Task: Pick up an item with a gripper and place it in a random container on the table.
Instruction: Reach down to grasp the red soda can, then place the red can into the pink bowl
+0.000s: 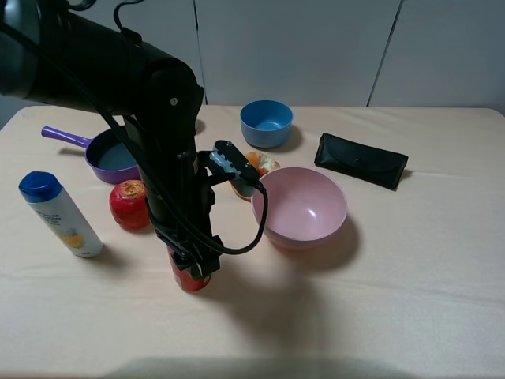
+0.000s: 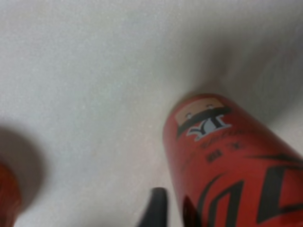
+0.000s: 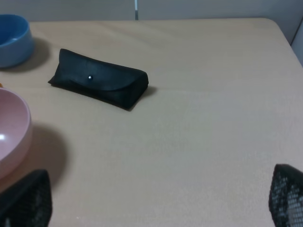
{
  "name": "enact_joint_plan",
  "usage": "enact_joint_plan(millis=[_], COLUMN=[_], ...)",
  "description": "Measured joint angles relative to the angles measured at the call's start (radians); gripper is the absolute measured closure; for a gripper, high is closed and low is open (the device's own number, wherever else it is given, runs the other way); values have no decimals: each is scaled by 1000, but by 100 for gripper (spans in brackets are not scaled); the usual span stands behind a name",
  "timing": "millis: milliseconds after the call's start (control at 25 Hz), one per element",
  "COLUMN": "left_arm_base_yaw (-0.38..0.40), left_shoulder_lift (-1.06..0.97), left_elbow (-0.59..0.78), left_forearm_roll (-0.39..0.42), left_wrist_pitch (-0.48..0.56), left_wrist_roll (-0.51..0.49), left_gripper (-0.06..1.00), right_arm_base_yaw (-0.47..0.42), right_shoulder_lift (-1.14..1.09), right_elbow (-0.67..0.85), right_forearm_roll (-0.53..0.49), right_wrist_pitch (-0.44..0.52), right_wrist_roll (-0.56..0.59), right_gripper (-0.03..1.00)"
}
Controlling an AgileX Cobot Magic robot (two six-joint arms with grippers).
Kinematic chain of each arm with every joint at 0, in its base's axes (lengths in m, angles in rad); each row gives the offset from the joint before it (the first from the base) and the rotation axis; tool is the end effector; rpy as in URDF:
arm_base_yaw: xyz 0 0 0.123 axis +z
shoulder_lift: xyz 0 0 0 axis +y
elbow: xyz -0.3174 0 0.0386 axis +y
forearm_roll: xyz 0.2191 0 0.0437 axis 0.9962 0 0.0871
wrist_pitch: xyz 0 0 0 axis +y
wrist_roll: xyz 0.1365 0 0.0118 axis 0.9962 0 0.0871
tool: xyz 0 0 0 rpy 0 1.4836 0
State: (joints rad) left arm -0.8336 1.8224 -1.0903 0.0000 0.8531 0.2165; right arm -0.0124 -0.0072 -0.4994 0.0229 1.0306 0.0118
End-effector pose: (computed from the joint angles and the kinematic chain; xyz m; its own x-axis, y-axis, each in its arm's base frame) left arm 0.2140 -0.2357 0.1702 -0.4957 0.8656 -0.0710 0.8671 0.4979 0.0156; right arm -0.0232 0.0030 0.2458 -0.4229 0.0288 -0.9057 0.0046 0.9995 0.0297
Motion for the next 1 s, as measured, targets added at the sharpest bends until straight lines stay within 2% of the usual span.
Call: enact_joint_plan(millis=[80, 760, 1000], left_arm_base_yaw=[0, 0, 0], left_shoulder_lift=[0, -1, 8], left_elbow=[0, -2, -83], left_forearm_roll=[14, 15, -5], left_wrist_pitch=[-2, 1, 122], left_wrist_roll=[0, 0, 0], left_gripper=[35, 35, 35], right_arm_base_yaw=[0, 0, 0], right_shoulder_lift=[0, 0, 0], right_elbow=[0, 0, 0], right_forearm_roll=[0, 0, 0], right_wrist_pitch=[0, 0, 0], right_wrist_roll=[0, 0, 0], right_gripper=[27, 27, 27])
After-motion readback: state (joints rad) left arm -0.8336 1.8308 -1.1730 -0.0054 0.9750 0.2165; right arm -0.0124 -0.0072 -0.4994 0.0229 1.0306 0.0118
